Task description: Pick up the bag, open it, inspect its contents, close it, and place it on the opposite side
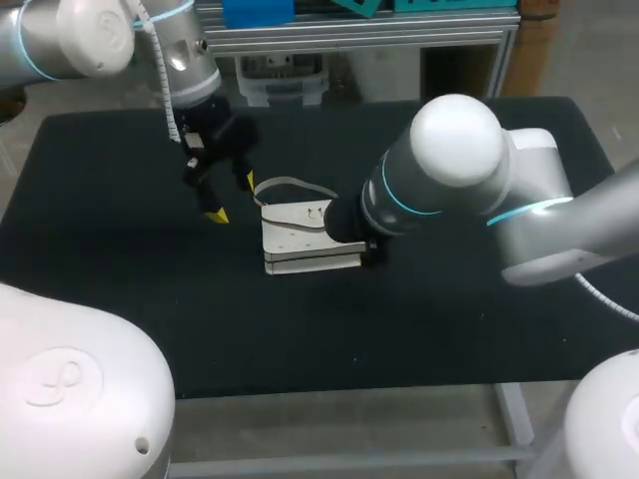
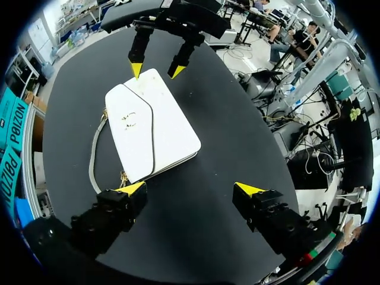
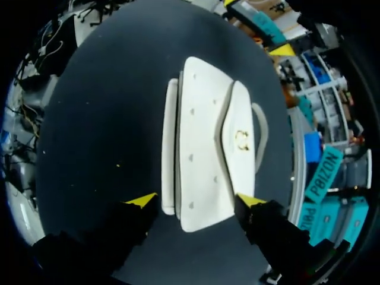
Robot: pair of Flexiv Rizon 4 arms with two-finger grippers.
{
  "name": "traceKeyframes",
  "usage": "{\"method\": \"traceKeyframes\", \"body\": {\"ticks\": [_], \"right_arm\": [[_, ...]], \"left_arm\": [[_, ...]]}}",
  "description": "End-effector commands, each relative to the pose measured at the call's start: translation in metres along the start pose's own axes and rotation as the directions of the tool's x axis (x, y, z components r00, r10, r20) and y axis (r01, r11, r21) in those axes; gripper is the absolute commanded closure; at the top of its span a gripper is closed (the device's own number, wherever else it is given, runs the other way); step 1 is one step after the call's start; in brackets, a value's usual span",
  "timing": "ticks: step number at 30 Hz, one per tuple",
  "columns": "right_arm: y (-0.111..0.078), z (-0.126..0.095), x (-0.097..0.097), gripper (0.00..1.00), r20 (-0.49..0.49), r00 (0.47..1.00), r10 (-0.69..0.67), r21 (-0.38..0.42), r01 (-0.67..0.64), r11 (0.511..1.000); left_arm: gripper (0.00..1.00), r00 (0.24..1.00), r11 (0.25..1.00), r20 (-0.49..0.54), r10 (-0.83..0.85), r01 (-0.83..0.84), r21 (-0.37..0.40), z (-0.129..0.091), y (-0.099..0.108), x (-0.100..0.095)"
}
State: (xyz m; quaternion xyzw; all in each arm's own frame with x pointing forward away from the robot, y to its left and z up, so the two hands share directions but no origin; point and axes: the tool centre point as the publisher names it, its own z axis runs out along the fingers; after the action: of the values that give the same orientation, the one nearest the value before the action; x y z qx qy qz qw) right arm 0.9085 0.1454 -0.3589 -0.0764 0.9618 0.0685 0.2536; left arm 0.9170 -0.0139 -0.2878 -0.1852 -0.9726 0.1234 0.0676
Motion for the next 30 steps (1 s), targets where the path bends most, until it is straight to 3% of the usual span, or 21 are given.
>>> {"method": "traceKeyframes", "body": {"ticks": [1, 2, 6, 10, 15, 18, 19, 22, 28, 30], "right_arm": [[0.005, 0.009, 0.000, 0.25, 0.039, 0.999, -0.012, 0.019, 0.011, 1.000], [0.005, 0.010, -0.001, 0.25, 0.038, 0.999, -0.017, 0.022, 0.016, 1.000], [0.005, 0.014, -0.004, 0.50, 0.039, 0.999, -0.034, 0.035, 0.033, 0.999], [0.003, 0.018, -0.005, 0.53, 0.035, 0.999, -0.039, 0.036, 0.038, 0.999], [0.001, 0.023, -0.005, 0.66, 0.027, 0.999, -0.041, 0.036, 0.040, 0.999], [0.001, 0.025, -0.004, 0.83, 0.024, 0.999, -0.042, 0.035, 0.041, 0.999], [0.000, 0.025, -0.004, 0.99, 0.024, 0.999, -0.040, 0.036, 0.039, 0.999], [0.000, 0.026, -0.003, 1.00, 0.026, 0.999, -0.037, 0.036, 0.036, 0.999], [0.000, 0.026, -0.002, 1.00, 0.030, 0.999, -0.027, 0.026, 0.026, 0.999], [0.000, 0.026, -0.002, 1.00, 0.030, 0.999, -0.027, 0.026, 0.026, 0.999]], "left_arm": [[0.00, 1.000, 1.000, -0.028, 0.002, -0.002, -0.012, 0.002, -0.003, -0.004], [0.00, 1.000, 1.000, -0.030, 0.002, -0.003, -0.014, 0.003, -0.003, -0.004], [0.00, 0.999, 1.000, -0.036, 0.002, -0.002, -0.020, 0.005, -0.002, -0.002], [0.00, 0.999, 1.000, -0.038, 0.002, -0.002, -0.017, 0.006, -0.001, -0.002], [0.00, 0.999, 1.000, -0.039, -0.002, 0.002, -0.002, 0.008, 0.000, -0.003], [0.00, 0.999, 1.000, -0.039, -0.002, 0.002, 0.002, 0.008, 0.000, -0.003], [0.00, 0.999, 1.000, -0.034, -0.001, 0.001, 0.009, 0.007, -0.001, -0.004], [0.00, 1.000, 1.000, 0.007, -0.004, 0.004, 0.030, 0.006, -0.004, -0.004], [0.00, 0.979, 0.996, 0.205, 0.007, -0.025, 0.088, 0.009, -0.022, -0.005], [0.00, 0.940, 0.998, 0.341, 0.017, -0.035, 0.045, 0.014, -0.029, -0.007]]}}
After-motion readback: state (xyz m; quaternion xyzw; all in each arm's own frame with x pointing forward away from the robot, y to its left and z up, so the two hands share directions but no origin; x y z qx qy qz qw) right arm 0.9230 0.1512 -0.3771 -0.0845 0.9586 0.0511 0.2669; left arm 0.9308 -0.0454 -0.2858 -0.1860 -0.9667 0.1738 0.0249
